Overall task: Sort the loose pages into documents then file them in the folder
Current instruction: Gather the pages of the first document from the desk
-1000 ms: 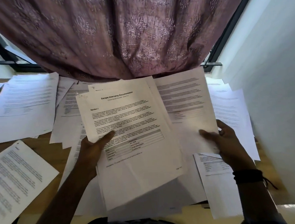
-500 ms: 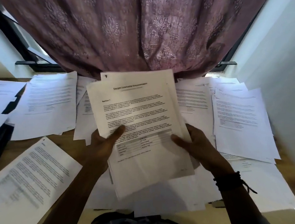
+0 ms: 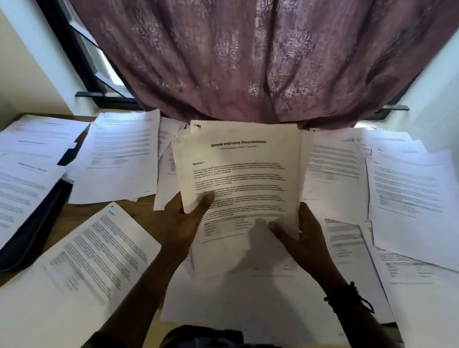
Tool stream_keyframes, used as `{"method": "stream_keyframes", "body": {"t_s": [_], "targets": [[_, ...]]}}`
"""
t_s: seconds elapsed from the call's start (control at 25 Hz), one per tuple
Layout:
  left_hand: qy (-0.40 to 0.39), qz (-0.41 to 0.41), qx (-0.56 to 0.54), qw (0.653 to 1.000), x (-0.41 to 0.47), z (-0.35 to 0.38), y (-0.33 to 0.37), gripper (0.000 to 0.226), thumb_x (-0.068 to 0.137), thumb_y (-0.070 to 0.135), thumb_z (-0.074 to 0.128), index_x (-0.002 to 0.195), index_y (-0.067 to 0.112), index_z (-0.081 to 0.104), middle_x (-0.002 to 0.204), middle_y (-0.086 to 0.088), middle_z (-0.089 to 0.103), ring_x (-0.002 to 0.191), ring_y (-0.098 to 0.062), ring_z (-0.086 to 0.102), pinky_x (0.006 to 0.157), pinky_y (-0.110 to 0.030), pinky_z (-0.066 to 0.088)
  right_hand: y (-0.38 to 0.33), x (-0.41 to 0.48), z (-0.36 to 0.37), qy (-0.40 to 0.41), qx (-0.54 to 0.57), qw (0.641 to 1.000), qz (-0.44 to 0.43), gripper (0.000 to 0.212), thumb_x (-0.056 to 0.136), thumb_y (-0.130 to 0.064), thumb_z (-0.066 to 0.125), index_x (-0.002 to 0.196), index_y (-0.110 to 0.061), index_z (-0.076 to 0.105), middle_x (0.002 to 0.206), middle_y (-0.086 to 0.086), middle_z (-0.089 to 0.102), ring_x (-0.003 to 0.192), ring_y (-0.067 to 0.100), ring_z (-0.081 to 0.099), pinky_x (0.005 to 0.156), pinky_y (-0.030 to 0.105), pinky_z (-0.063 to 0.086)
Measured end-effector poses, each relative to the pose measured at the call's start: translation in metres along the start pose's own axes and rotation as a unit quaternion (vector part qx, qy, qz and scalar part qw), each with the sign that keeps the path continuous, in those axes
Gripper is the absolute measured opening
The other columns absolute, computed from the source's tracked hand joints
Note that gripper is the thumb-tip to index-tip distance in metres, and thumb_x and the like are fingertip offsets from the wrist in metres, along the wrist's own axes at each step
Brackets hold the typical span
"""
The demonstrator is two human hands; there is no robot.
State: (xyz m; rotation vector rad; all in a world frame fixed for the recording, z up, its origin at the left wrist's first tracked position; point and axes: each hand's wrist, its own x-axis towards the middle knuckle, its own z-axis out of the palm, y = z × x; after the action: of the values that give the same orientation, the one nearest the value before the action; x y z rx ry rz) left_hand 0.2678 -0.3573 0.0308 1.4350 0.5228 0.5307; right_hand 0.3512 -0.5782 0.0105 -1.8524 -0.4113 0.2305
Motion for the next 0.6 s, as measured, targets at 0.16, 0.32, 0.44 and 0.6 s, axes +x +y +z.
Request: {"method": "stream_keyframes", "body": {"t_s": [0.16, 0.32, 0.44, 0.6], "targets": [[0.008, 0.055, 0.049, 0.997, -0.001, -0.001, 0.001, 0.026, 0.088, 0.025, 0.068, 0.114, 0.025, 0.063, 0.101, 0.017, 0.074, 0.093, -0.012, 0.073, 0.075, -0.034, 0.062, -0.005, -0.003, 0.017, 0.039, 0.017, 0.999, -0.006, 0.039, 0.083, -0.012, 0.075, 0.108, -0.031, 0.053, 0.106, -0.019, 0.062, 0.093, -0.013, 0.061, 0.071, 0.006, 0.049], [0.009, 0.069, 0.04, 0.997, 0.0, -0.009, 0.003, 0.034, 0.091, 0.017, 0.066, 0.124, 0.011, 0.057, 0.112, 0.004, 0.071, 0.097, -0.014, 0.072, 0.075, -0.033, 0.061, -0.006, -0.001, 0.024, 0.022, 0.032, 0.999, -0.023, 0.044, 0.084, -0.008, 0.074, 0.112, -0.035, 0.053, 0.109, -0.016, 0.066, 0.098, -0.004, 0.064, 0.077, 0.016, 0.055], [-0.014, 0.043, 0.015, 0.999, 0.002, -0.025, 0.014, 0.032, 0.091, 0.01, 0.065, 0.123, 0.008, 0.059, 0.11, 0.003, 0.073, 0.097, -0.015, 0.072, 0.077, -0.032, 0.061, -0.015, 0.004, 0.025, -0.047, 0.042, 0.998, -0.004, 0.045, 0.083, -0.009, 0.074, 0.114, -0.036, 0.055, 0.111, -0.014, 0.069, 0.103, 0.007, 0.066, 0.084, 0.033, 0.058], [-0.079, 0.002, 0.023, 0.997, 0.007, -0.076, 0.029, 0.034, 0.092, 0.012, 0.064, 0.126, 0.013, 0.06, 0.117, 0.0, 0.072, 0.106, -0.017, 0.069, 0.085, -0.032, 0.058, -0.038, 0.013, 0.04, -0.14, 0.121, 0.983, 0.014, 0.046, 0.082, -0.008, 0.074, 0.124, -0.018, 0.056, 0.119, -0.002, 0.07, 0.108, 0.018, 0.067, 0.089, 0.042, 0.057]]}}
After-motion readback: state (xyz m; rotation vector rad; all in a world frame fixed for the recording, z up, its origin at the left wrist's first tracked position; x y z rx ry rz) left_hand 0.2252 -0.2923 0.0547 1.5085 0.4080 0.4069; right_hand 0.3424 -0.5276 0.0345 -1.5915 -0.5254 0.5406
